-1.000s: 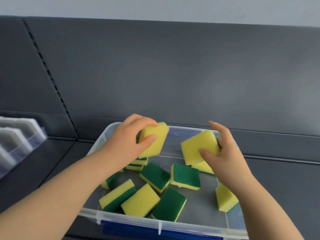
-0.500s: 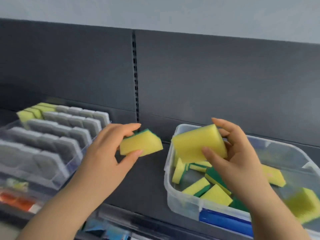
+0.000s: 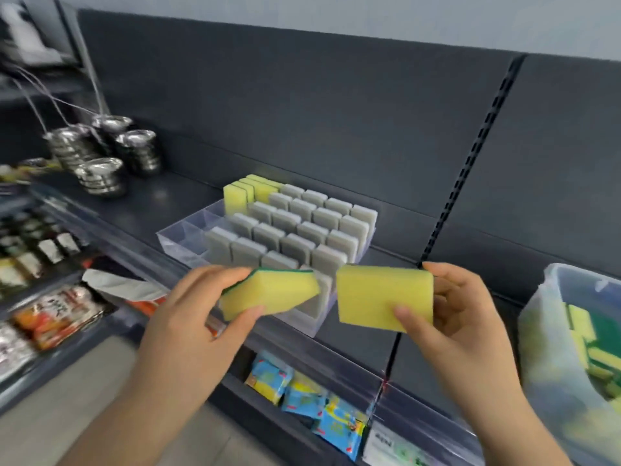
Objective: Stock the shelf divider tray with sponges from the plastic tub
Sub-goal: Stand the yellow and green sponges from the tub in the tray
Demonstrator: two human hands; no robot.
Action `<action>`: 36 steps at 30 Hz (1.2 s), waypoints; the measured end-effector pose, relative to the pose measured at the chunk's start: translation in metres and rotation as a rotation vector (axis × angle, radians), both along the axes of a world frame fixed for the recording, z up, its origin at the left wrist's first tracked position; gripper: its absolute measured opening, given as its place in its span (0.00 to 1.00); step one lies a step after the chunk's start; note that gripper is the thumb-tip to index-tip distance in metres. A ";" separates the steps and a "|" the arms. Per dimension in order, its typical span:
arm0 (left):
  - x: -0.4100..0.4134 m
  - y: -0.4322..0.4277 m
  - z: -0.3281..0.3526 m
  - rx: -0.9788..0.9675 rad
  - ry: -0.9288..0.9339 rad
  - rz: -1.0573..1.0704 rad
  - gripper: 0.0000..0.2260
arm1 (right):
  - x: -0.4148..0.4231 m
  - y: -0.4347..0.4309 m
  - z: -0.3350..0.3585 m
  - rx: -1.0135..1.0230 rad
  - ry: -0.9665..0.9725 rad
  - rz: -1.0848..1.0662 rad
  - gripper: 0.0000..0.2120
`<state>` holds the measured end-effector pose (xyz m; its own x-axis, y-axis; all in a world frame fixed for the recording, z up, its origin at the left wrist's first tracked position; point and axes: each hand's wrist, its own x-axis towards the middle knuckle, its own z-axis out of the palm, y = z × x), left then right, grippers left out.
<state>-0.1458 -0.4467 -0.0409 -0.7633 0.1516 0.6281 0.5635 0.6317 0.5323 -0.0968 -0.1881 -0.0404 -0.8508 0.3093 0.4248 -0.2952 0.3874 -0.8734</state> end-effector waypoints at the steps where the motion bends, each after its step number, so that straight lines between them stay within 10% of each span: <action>1: -0.004 -0.009 0.001 0.003 -0.005 0.014 0.16 | -0.008 -0.008 0.002 -0.006 -0.006 0.008 0.21; 22: -0.246 -0.107 0.022 -0.054 -0.032 0.047 0.19 | -0.251 -0.066 0.042 -0.022 -0.026 -0.073 0.21; 36: -0.415 -0.162 -0.017 -0.023 -0.118 -0.199 0.20 | -0.388 -0.131 0.038 0.581 -0.297 -0.209 0.23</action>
<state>-0.5612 -0.6083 -0.0575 -0.7847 0.3200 0.5310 0.6131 0.5270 0.5885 -0.4848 -0.3192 -0.0027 -0.9043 0.2719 0.3290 0.0567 0.8406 -0.5387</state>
